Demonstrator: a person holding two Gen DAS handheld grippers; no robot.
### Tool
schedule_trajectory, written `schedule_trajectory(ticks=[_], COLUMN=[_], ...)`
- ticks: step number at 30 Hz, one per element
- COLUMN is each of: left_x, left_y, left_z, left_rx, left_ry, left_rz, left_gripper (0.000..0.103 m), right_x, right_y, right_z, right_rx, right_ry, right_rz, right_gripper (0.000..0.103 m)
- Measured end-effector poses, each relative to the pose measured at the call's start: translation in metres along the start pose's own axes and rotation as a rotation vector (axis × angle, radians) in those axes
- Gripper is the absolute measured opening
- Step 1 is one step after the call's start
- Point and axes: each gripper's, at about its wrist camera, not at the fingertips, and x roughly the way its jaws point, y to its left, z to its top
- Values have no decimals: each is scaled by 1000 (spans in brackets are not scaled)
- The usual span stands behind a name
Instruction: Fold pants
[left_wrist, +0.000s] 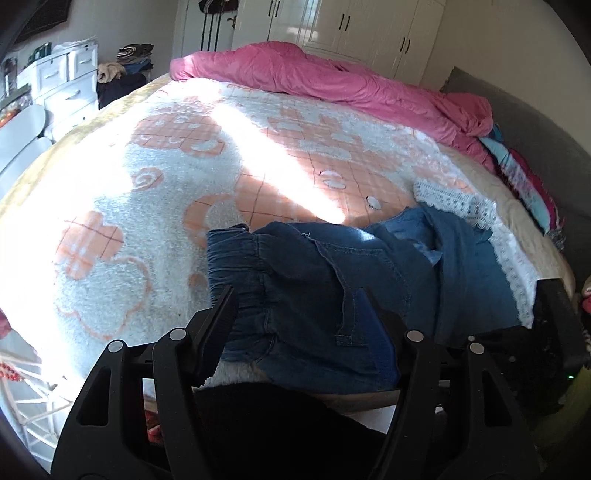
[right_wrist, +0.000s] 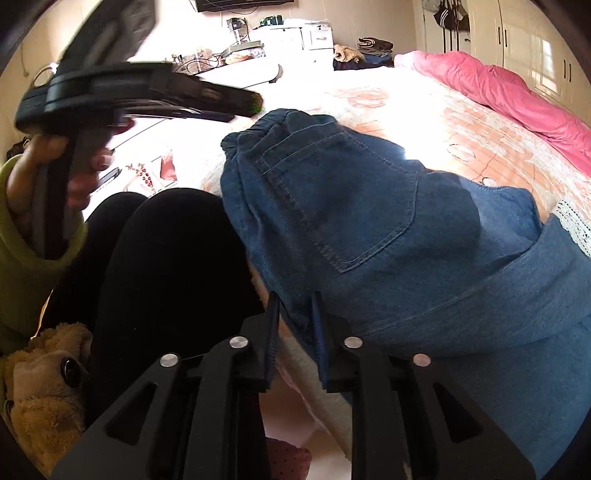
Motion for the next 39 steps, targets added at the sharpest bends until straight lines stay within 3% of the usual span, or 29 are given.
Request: schedule_trajectory(ticks=[2, 4, 6, 11, 15, 18, 22, 26, 29, 31, 38, 39], left_x=[26, 40, 38, 36, 35, 33, 31, 23, 11, -1, -37, -38], left_y=[-4, -3, -3, 0, 2, 4, 5, 7, 7, 7, -13, -19], left_z=[-8, -21, -24, -26, -28, -28, -28, -27, -25, -23, -16, -15], left_rx=[32, 48, 54, 48, 36, 20, 2, -22, -29, -44, -32, -28], left_ry=[72, 89, 69, 61, 45, 32, 18, -19, -32, -50, -120, -120], left_rz=[62, 108, 116, 107, 97, 78, 61, 41, 43, 18, 11, 0], left_gripper=[53, 53, 53, 53, 53, 53, 53, 53, 54, 54, 62, 62], right_x=[-4, -13, -33, -52, -24, 13, 10, -14, -45, -64, -114, -115], right_y=[1, 3, 6, 0, -11, -27, -25, -35, -42, -53, -98, -97], right_z=[-3, -5, -4, 15, 27, 18, 15, 21, 17, 10, -13, -11], right_rx=[11, 12, -4, -33, 15, 117, 125, 216, 219, 249, 351, 358], right_ry=[9, 8, -43, -121, -46, 92, 49, -7, -59, -88, -164, -167], right_rz=[38, 43, 28, -88, -129, -158, -170, -83, -155, -178, -291, -306], right_gripper=[20, 20, 21, 36, 41, 50, 51, 51, 53, 61, 62, 67])
